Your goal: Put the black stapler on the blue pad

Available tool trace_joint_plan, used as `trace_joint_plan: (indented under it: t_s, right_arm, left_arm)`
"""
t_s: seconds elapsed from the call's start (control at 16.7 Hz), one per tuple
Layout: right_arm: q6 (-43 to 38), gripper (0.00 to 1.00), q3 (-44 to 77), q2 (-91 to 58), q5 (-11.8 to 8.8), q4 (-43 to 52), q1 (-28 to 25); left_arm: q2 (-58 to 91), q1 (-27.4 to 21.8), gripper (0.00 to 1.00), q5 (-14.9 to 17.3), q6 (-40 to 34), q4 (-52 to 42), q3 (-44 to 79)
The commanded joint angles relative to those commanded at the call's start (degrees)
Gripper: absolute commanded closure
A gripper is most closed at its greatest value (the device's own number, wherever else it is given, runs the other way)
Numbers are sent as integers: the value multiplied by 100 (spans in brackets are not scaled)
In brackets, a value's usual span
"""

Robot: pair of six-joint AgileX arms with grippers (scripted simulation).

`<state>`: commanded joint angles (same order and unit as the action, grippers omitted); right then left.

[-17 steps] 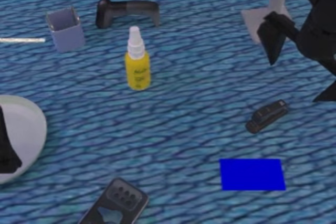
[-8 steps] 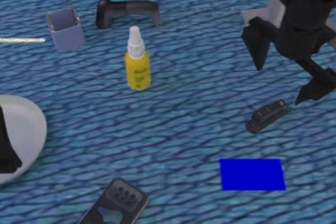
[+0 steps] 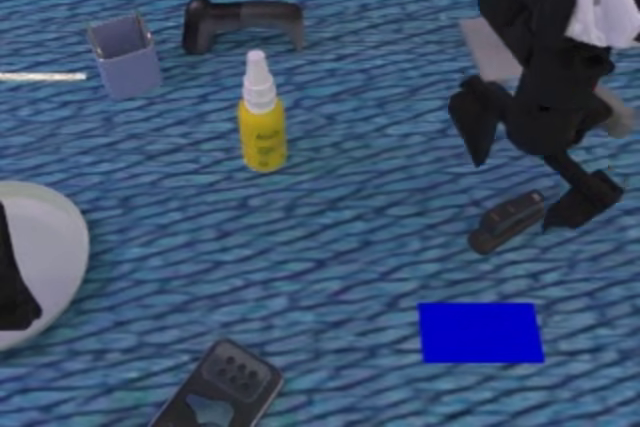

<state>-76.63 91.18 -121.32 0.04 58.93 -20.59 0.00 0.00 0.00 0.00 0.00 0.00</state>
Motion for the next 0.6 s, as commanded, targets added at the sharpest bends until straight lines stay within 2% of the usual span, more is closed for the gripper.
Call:
trace_joint_plan:
  t_s: [0.18,0.48,0.6]
  right_arm:
    - [-17,0,-458,-196,2,-633,-14]
    - [-25,0,-557,-245,2,-752,-19]
    - [-25,15,-557,-245,2,-752,-19]
  left_arm:
    - [0,0,0,0,0,0,0]
    - [0,0,0,0,0,0,0]
    - [0,0,0,0,0,0,0]
